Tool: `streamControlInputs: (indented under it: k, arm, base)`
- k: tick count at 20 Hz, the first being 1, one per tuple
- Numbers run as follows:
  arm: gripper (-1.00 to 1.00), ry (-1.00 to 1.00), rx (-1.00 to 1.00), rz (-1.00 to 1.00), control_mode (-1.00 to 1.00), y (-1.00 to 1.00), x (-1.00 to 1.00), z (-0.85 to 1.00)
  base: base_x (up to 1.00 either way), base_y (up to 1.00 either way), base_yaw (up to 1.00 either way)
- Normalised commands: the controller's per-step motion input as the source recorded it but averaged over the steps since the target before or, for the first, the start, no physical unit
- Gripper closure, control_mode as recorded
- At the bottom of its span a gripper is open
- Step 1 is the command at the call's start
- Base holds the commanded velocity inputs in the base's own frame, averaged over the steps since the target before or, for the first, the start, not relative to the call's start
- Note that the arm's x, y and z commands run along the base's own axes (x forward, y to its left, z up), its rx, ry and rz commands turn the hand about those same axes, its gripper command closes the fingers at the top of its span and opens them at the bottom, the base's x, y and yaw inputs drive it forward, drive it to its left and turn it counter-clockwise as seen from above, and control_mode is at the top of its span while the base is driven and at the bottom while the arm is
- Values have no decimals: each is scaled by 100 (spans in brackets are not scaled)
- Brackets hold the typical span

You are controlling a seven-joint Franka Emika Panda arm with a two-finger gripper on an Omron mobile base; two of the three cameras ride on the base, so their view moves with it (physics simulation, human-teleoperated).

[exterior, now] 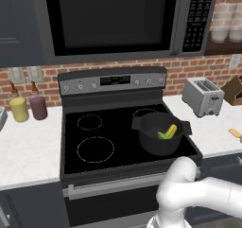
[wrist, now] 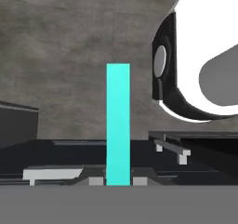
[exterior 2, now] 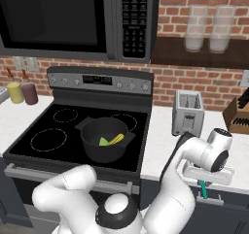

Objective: Put the lemon wedge and cucumber in the pot. Retrieve the spatula and lightly stir the vegetables in the pot.

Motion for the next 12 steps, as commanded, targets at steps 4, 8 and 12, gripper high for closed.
streamControlInputs:
  k: [4,8,12]
  arm:
    - [100,0,0,13,-100,15,-66,-32]
    - [100,0,0,9,-100,25,-13,-56]
    - [100,0,0,6,-100,16,0,-30]
  base:
    - [0,0,0]
    - [0,0,0]
    - [0,0,0]
